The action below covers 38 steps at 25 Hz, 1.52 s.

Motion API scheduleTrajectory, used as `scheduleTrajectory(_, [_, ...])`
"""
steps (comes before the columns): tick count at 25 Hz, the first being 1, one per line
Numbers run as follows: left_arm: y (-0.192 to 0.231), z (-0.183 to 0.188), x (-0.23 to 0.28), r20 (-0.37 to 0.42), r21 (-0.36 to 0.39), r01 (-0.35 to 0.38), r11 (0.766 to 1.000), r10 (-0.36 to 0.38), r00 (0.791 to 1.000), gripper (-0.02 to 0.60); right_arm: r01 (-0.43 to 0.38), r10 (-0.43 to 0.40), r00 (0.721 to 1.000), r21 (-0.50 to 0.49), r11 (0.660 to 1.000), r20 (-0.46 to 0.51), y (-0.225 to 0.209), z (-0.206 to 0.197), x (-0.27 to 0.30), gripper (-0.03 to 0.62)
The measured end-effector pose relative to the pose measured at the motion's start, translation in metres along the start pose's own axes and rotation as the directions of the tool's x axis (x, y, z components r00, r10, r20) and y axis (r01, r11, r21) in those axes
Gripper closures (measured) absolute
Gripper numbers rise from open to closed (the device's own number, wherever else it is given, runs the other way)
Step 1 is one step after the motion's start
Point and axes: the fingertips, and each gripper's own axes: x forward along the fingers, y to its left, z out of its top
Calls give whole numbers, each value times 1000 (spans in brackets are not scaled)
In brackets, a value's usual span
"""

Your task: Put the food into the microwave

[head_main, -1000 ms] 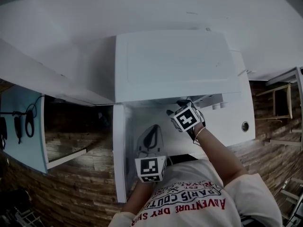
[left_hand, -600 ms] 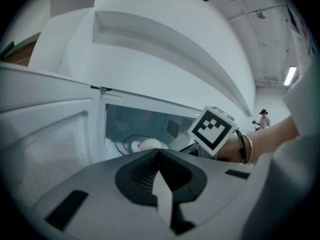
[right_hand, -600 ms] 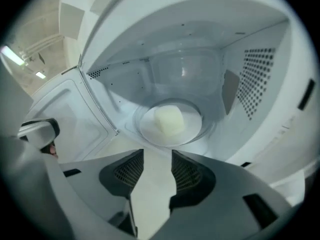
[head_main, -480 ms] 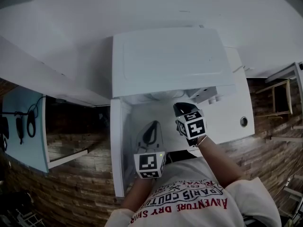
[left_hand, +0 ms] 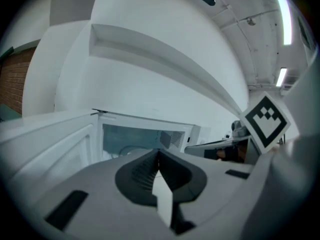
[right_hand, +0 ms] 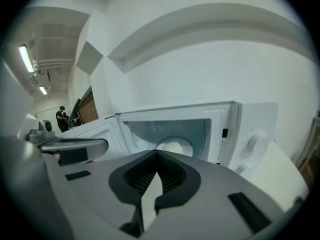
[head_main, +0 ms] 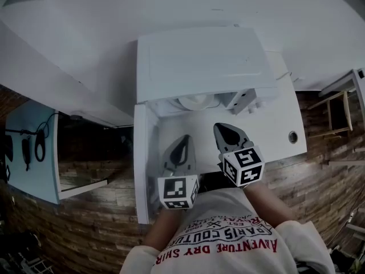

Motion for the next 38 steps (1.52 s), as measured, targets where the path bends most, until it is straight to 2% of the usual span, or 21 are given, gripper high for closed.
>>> scheduleTrajectory(3, [-6,23,-15,57,9,21,1000,-22,998,575,7,-5,995,-24,1000,101,13,24,-21,582])
scheduleTrajectory(6, [-12,48,-28,124,50,36,998,-42,991,575,-2,13,981,-55,998,196,27,45,-38,582])
scheduleTrajectory(11, [-13,69,-43,179,116,20,993,-40,983,575,0,18,964,-68,998,266,38,59,-53,582])
scheduleTrajectory(20, [-5,72,-51,198,111,10,994,-32,980,575,6,15,956,-72,997,293,46,64,-60,583])
scheduleTrajectory(31, [-3,66,-49,183,112,21,994,-41,982,575,3,8,964,-42,999,267,46,56,-58,582])
scheduleTrajectory(38, [4,57,-45,163,64,16,998,-27,986,575,-2,12,968,-43,999,249,47,51,-54,582])
